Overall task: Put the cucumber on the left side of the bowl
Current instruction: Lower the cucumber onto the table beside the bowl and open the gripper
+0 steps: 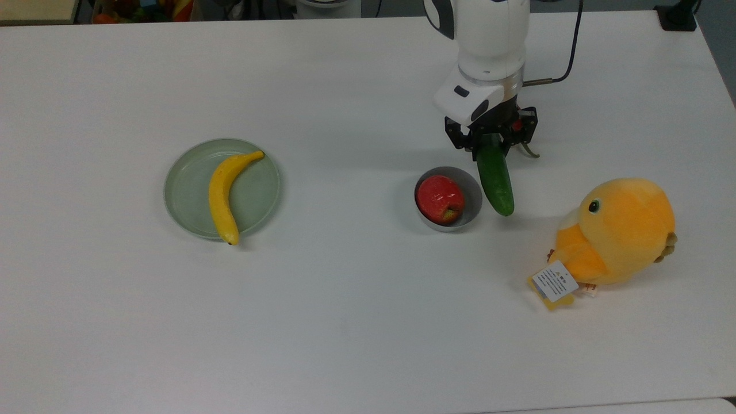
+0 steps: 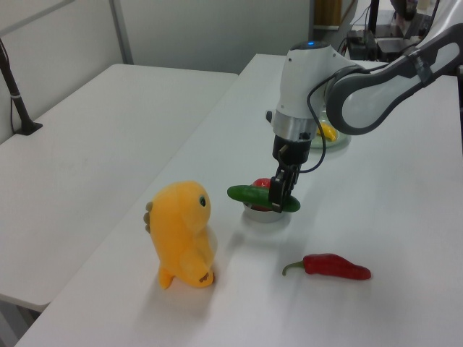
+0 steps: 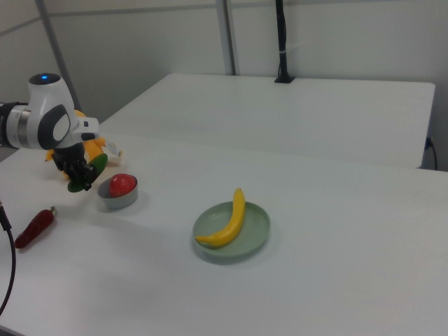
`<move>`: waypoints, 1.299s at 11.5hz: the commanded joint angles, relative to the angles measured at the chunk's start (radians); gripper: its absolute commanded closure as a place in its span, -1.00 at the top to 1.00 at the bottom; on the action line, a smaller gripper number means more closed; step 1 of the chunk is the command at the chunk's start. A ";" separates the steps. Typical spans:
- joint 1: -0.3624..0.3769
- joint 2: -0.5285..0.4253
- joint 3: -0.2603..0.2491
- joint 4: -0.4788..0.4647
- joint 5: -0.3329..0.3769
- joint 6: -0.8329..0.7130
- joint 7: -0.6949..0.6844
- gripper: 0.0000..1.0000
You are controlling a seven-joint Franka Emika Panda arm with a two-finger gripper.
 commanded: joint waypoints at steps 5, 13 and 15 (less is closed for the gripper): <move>0.042 0.070 -0.008 0.009 -0.051 0.091 0.019 -0.80; 0.023 0.087 -0.008 0.004 -0.059 0.087 0.014 0.78; 0.020 0.081 -0.008 0.003 -0.060 0.075 0.008 1.00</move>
